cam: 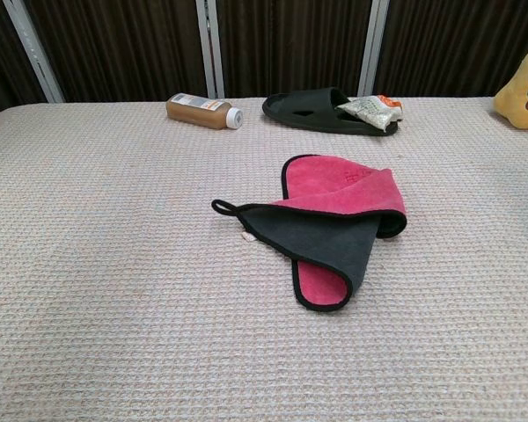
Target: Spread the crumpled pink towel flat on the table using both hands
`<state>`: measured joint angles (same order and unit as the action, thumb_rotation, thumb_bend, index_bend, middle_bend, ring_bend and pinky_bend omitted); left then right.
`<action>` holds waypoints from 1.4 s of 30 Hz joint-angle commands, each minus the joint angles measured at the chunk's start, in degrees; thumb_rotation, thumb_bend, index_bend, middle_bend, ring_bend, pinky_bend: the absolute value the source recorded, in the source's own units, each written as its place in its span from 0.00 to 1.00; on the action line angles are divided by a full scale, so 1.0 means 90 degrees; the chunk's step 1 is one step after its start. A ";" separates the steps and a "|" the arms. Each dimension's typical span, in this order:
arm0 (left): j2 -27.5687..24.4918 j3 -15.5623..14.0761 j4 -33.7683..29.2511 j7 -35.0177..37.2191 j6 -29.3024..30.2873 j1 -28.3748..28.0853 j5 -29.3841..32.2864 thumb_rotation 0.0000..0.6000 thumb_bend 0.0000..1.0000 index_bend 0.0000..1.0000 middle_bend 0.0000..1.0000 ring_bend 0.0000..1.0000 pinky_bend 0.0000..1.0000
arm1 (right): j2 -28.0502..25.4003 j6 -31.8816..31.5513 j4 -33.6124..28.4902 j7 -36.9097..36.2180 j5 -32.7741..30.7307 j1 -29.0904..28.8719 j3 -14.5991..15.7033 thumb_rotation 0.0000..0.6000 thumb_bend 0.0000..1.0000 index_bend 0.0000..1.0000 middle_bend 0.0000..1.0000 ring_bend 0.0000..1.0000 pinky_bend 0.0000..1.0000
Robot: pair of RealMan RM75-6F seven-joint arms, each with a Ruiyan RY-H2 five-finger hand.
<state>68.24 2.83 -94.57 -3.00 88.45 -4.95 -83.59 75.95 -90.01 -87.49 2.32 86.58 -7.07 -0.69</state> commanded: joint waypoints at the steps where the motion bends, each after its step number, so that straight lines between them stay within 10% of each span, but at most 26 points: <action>1: 0.0006 -0.0006 0.0016 -0.0007 -0.0021 0.0001 -0.0006 1.00 0.01 0.00 0.00 0.00 0.00 | 0.0008 0.0027 0.0011 0.0004 0.0006 0.0011 -0.0013 1.00 0.15 0.00 0.00 0.00 0.03; 29: 0.0051 0.0065 0.0033 -0.0028 -0.0202 -0.0027 0.0052 1.00 0.01 0.00 0.00 0.00 0.00 | 0.0239 -0.0056 0.0396 -0.0240 0.0393 -0.0013 -0.0242 1.00 0.15 0.16 0.05 0.02 0.06; 42: 0.0083 0.0157 -0.0066 -0.0138 -0.0237 -0.0096 0.0059 1.00 0.01 0.00 0.00 0.00 0.00 | 0.0770 0.1280 0.0054 0.0301 -0.0033 -0.1001 -0.0793 1.00 0.15 0.20 0.08 0.04 0.08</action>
<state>68.97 4.21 -95.13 -4.22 86.34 -5.78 -83.07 81.15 -80.89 -85.90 2.81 87.73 -14.11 -6.61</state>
